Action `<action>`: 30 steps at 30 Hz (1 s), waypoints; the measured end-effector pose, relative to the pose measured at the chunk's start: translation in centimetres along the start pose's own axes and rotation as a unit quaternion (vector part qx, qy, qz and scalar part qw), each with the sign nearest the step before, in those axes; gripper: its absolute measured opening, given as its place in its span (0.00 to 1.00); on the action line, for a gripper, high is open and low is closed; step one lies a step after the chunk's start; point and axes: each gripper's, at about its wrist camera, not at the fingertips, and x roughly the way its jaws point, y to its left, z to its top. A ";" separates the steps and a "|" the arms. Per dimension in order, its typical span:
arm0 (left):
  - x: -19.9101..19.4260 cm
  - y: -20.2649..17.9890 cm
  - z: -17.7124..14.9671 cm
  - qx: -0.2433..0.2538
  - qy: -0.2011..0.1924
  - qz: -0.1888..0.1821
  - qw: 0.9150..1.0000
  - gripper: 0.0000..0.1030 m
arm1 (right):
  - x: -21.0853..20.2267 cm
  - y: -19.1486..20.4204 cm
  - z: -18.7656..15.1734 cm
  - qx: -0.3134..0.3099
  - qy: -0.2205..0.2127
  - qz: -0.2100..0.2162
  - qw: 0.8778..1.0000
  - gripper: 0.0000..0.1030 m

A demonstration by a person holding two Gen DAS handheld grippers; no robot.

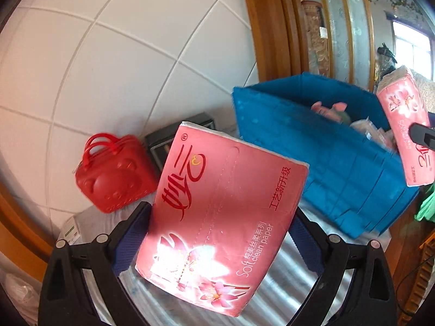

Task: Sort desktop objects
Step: 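Carry both pink tissue packs over the blue crate and release them inside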

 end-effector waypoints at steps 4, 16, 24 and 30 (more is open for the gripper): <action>0.1 -4.9 3.8 -0.009 -0.020 -0.012 1.000 0.95 | -1.6 -5.5 1.8 -0.005 -0.009 -0.014 1.000 0.88; 2.2 -21.3 13.3 -0.049 -0.034 -0.043 0.997 0.95 | -0.2 -23.3 3.8 -0.026 0.013 -0.039 0.999 0.88; 5.5 -28.8 16.0 -0.056 0.002 -0.031 0.998 0.95 | 2.8 -31.1 2.6 -0.026 0.041 -0.034 0.998 0.88; 7.1 -32.1 16.3 -0.046 0.015 -0.017 0.999 0.95 | 4.4 -34.0 1.3 -0.012 0.056 -0.024 0.998 0.88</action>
